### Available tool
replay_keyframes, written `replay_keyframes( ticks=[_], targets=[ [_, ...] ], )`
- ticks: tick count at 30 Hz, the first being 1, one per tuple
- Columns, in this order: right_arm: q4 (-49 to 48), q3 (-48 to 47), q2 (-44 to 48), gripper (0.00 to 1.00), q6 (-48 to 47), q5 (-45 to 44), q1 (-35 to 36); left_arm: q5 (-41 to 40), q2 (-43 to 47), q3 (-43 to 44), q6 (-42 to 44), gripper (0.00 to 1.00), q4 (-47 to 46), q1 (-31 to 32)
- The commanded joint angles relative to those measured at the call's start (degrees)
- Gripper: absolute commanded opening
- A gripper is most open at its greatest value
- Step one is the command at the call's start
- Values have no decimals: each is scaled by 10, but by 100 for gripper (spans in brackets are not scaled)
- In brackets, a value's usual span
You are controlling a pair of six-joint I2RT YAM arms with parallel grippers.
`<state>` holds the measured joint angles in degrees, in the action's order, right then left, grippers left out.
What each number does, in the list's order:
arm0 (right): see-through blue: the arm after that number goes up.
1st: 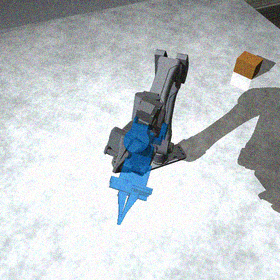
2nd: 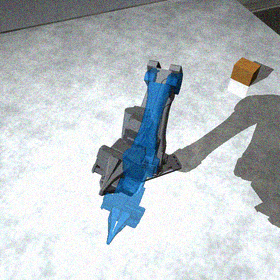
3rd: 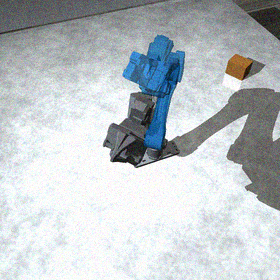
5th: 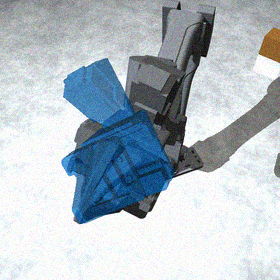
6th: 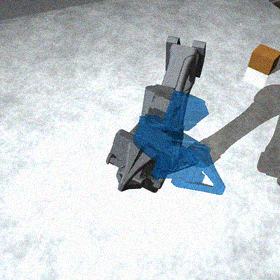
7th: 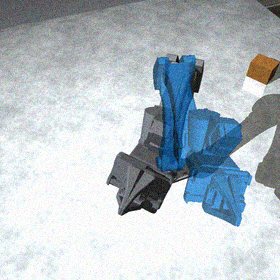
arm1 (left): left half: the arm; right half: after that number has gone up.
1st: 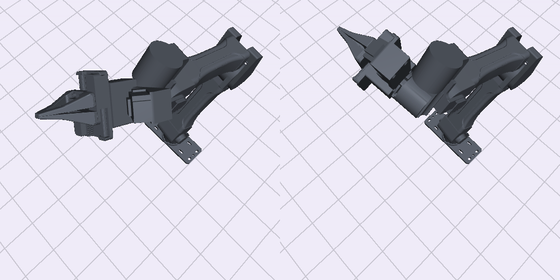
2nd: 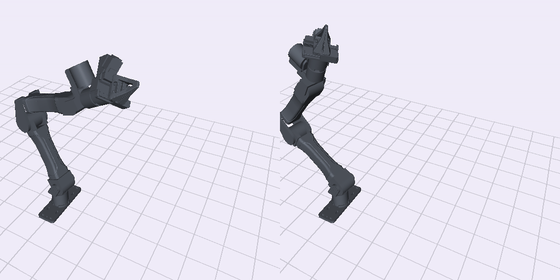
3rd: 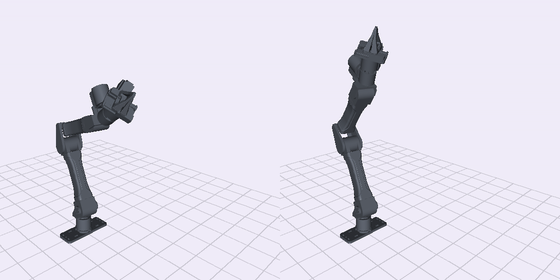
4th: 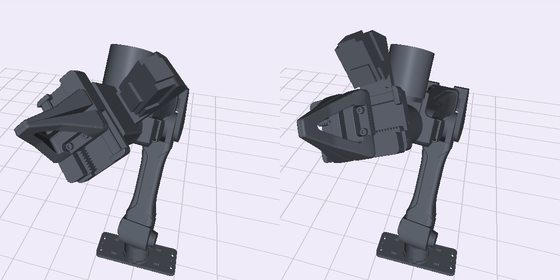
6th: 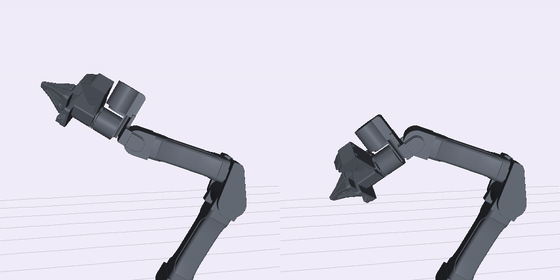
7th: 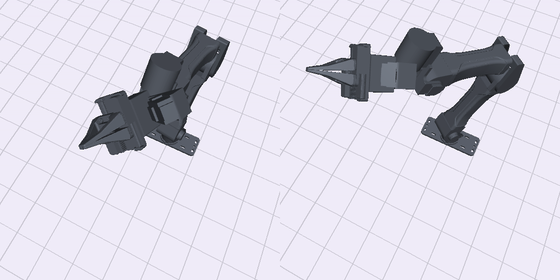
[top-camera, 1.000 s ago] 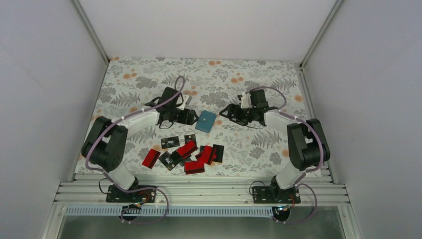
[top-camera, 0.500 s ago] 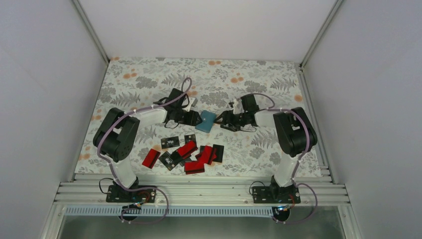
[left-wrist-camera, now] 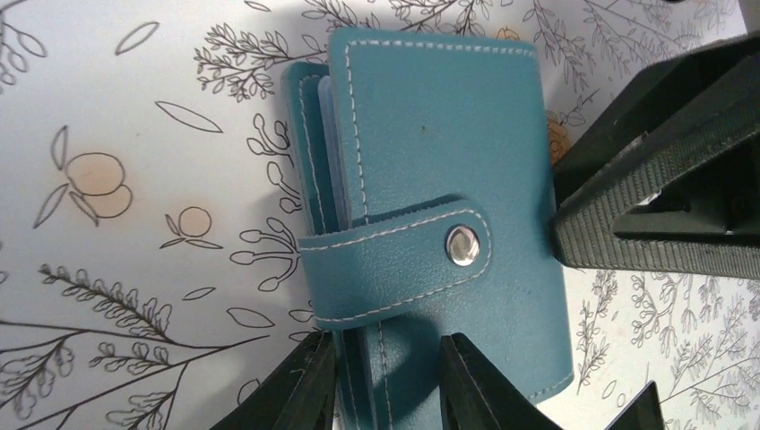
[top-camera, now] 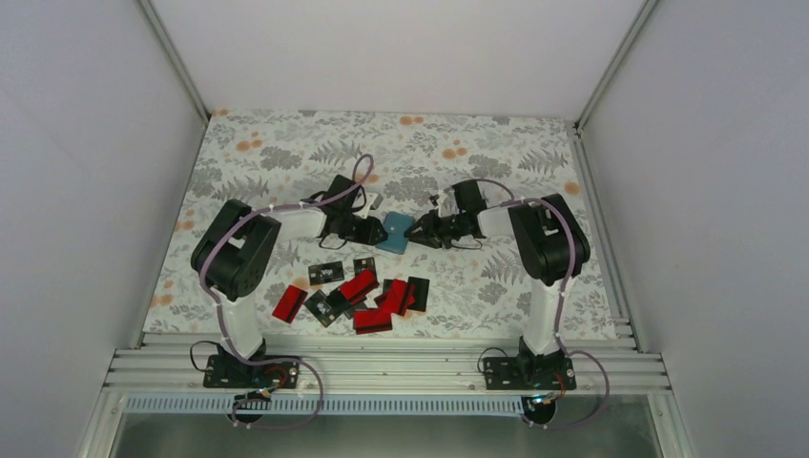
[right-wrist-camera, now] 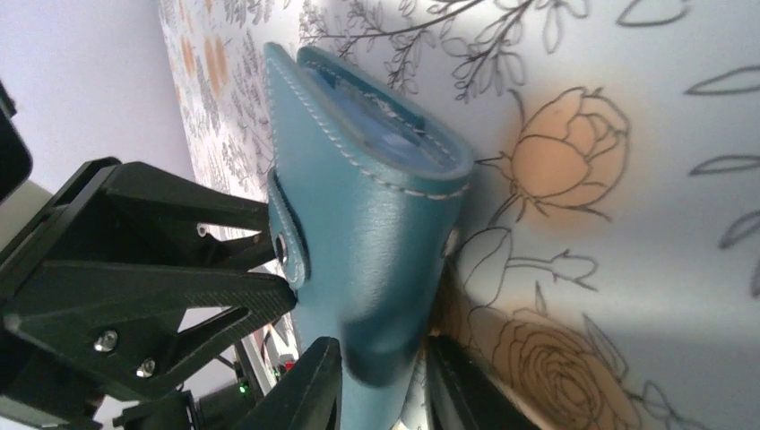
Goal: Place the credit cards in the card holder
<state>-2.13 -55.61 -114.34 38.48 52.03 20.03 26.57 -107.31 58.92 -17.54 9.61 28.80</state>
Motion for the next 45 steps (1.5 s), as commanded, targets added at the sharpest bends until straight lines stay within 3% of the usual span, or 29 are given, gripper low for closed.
replay_keyframes(
  ticks=[1, 4, 14, 18, 25, 34, 40, 45],
  targets=[
    [7, -22, -29, 20, -9, 17, 7, 26, -11, -11, 0, 27, -34, 5],
    [15, -25, -28, 6, -19, 22, 8, 28, -8, -17, -3, 21, -45, 6],
    [68, -39, 15, 4, -87, 11, 6, -2, 72, -45, -3, 21, -58, 8],
    [65, -40, 43, 5, -103, 13, 7, -31, 122, -47, 1, 29, -40, 7],
    [64, -37, 113, 4, -128, 22, 6, -47, 221, -43, 23, 52, 1, -9],
    [61, -51, 226, 4, -133, 70, 7, 72, 338, -72, 19, 61, -16, -70],
    [47, -71, 273, 4, -111, 109, 10, 193, 368, -89, 12, 66, -73, -74],
    [20, -78, 307, 4, -87, 111, 18, 249, 376, -96, -1, 66, -112, -69]
  ],
)
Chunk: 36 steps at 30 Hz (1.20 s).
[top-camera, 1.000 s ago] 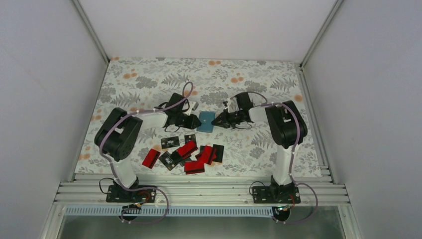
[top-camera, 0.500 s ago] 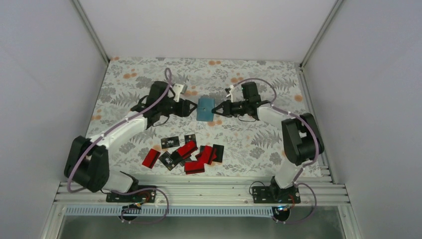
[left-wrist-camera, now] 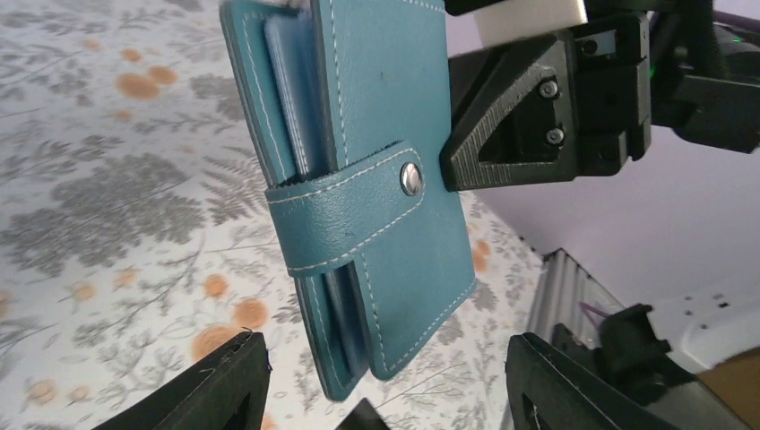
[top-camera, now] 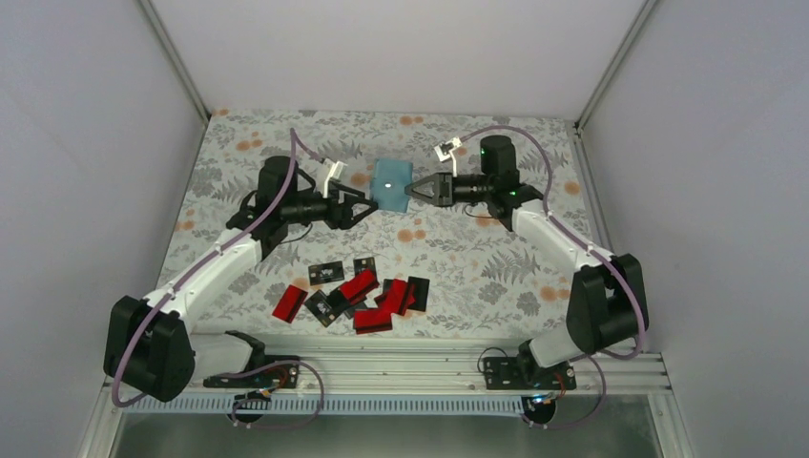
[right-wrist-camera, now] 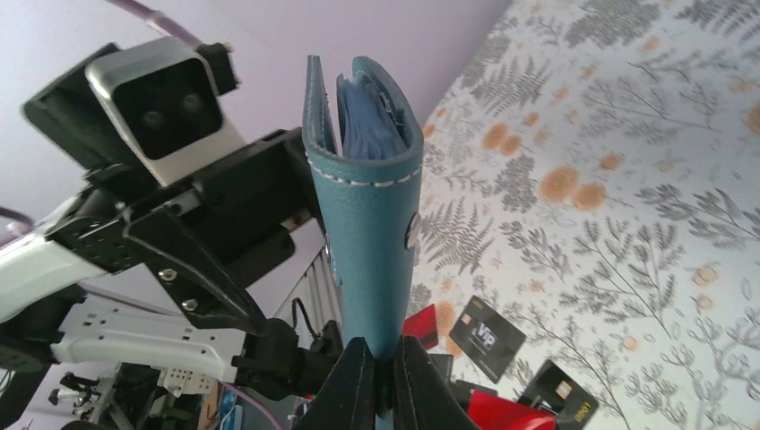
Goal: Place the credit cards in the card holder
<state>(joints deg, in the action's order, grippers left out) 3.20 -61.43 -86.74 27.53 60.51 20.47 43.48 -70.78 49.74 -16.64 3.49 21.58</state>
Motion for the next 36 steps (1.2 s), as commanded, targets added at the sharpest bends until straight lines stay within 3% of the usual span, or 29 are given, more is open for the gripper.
replay_keyframes(
  ticks=[1, 4, 11, 17, 19, 21, 25, 26, 28, 36],
  targets=[
    [-39, -22, 37, 4, 26, 28, 17, 81, 10, -2, -7, 66, -52, 6],
    [-35, -36, 40, 4, 23, 28, 29, 81, 1, 8, -6, 63, -52, 15],
    [-11, -52, 41, 4, 13, -26, 49, 61, -8, 25, -15, 42, -63, 38],
    [10, -63, 39, 5, -4, -48, 53, 39, -6, 27, -18, 14, -63, 45],
    [18, -68, 39, 9, -14, -48, 53, 32, -4, 29, -21, 4, -65, 46],
    [27, -74, 43, 23, -26, -47, 52, 28, -3, 37, -22, 3, -62, 45],
    [0, -62, 56, 69, -30, -37, 25, 54, 11, 31, -56, 2, -113, 45],
    [-18, -56, 57, 73, -21, -14, 13, 72, 11, 34, -66, 2, -125, 46],
    [-51, -45, 57, 75, 2, 22, -1, 98, 9, 46, -82, 2, -137, 46],
    [-126, -47, 71, 63, 24, 141, 0, 194, -6, 112, -104, 2, -131, 47]
  ],
)
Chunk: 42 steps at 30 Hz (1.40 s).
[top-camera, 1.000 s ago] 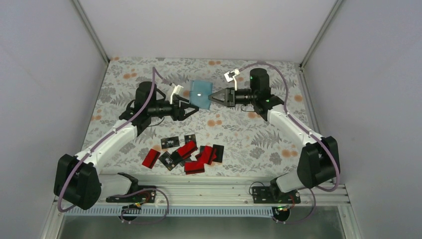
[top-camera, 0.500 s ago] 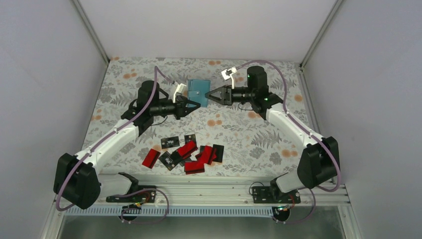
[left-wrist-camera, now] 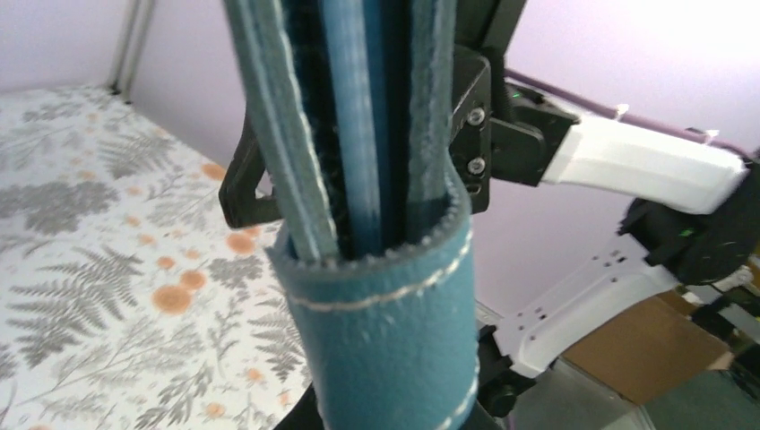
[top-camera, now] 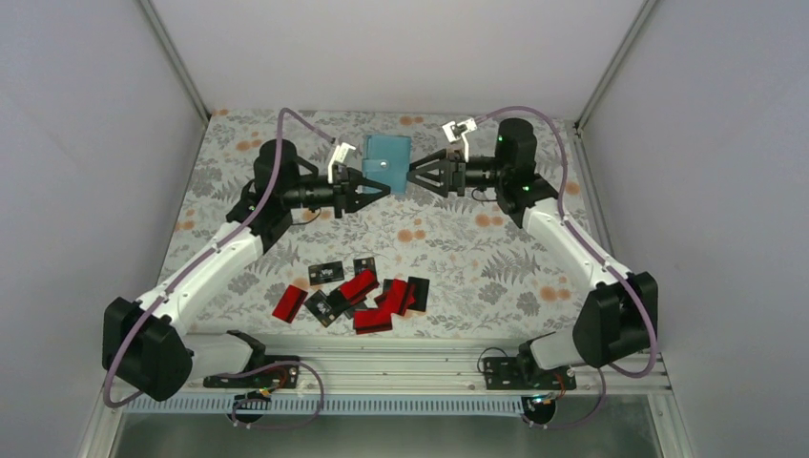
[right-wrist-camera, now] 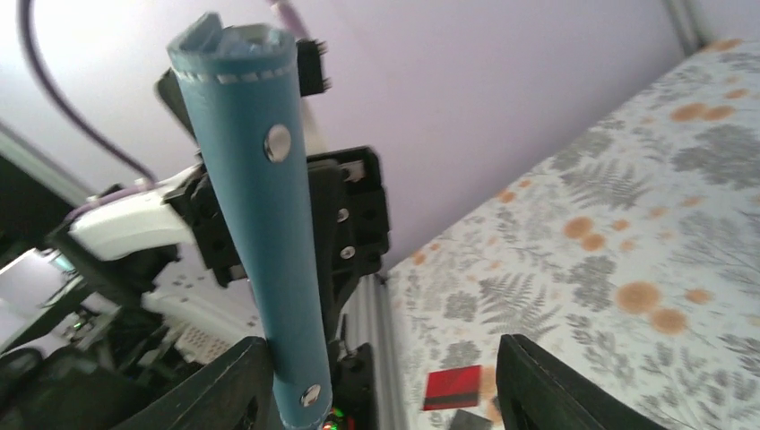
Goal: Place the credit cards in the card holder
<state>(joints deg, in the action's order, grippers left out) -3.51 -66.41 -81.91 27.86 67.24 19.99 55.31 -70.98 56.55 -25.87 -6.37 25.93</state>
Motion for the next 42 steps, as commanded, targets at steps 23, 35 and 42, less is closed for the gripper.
replay_keyframes(
  ticks=[23, 35, 42],
  targets=[
    [-108, -85, 32, 29, 81, 104, 60, 120, -37, 106, 75, 2, 50, 39],
    [-51, -82, 59, 40, 45, 88, 51, 81, 5, 109, 87, 2, 63, 37],
    [-58, -69, 80, 33, 43, 93, 46, 77, 19, 110, 89, 2, 69, 37]
  ],
)
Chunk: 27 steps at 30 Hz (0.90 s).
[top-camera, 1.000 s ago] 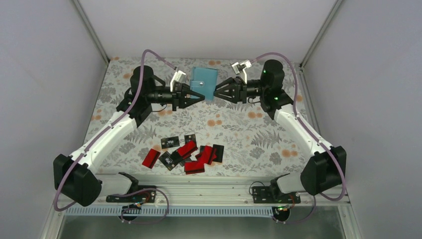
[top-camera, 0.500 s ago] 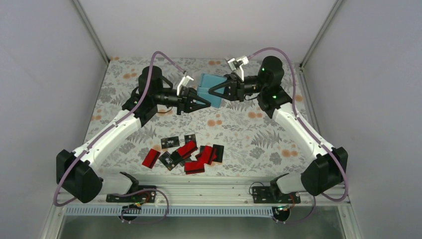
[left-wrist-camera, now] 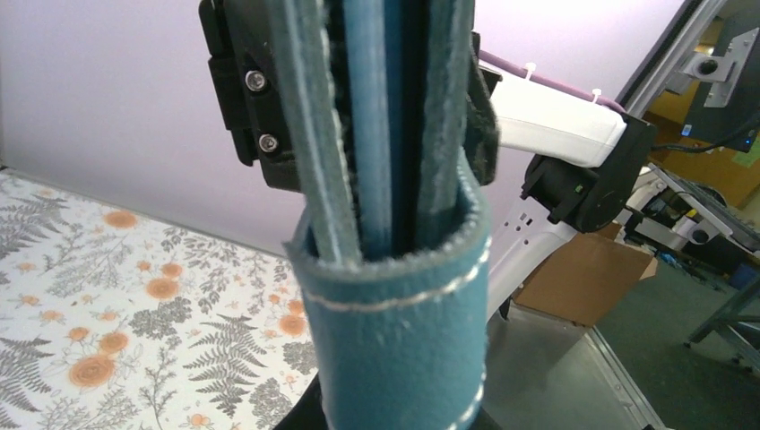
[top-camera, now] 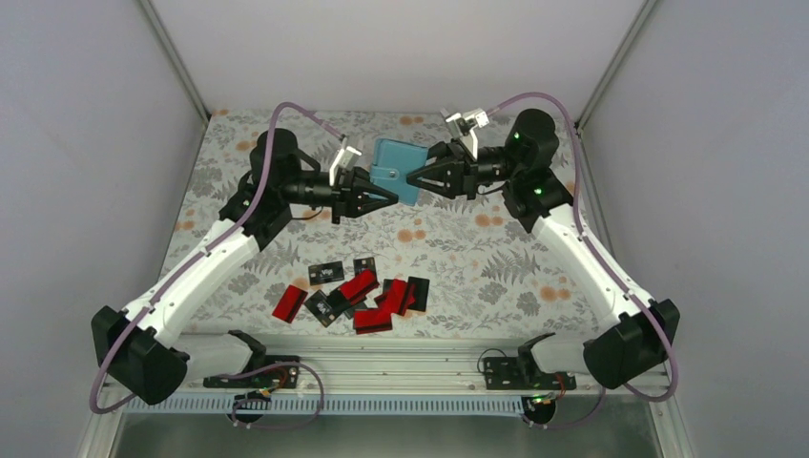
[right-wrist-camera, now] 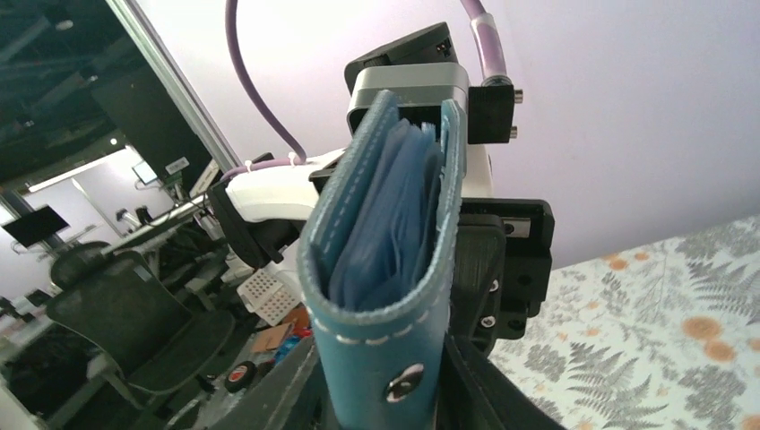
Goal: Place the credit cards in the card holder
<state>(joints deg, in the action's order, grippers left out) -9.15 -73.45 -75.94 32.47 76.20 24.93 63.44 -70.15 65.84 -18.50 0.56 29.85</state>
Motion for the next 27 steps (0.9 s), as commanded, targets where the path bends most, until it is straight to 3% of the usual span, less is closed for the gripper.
replay_keyframes(
  ticks=[1, 9, 14, 17, 22, 27],
  targets=[
    [-5, 4, 22, 31, -2, 4, -3, -4, 8, 19, 15, 2, 0, -2],
    [-18, 13, 18, 11, 4, 6, 1, 13, -5, 16, 12, 2, -8, 0],
    [58, 7, -12, 4, -43, -31, 8, -11, -35, 24, 55, 7, 38, 0],
    [131, -7, -40, 4, -75, -97, 7, -63, -53, 23, 91, 22, 81, -1],
    [217, -3, -68, 4, -93, -241, 2, -163, -46, -16, 112, 62, 112, -7],
    [248, 40, -79, 4, -93, -359, 2, -285, -24, -76, 125, 80, 139, -10]
  ],
)
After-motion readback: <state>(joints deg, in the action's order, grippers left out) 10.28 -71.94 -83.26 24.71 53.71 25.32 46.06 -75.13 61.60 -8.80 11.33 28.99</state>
